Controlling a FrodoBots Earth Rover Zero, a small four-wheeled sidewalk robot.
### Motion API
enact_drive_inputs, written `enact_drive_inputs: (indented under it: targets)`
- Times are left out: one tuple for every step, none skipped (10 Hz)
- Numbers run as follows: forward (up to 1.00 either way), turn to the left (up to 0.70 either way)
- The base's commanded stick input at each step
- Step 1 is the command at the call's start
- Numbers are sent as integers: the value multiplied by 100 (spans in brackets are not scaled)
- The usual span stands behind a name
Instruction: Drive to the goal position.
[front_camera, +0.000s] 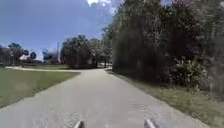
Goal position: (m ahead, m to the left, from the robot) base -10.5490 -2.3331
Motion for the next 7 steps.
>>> enact_drive_inputs:
  targets:
    - [50, 25]
    - [50, 25]
    - [50, 25]
    - [50, 6]
    - [50, 0]
    - [50, 0]
    - [50, 10]
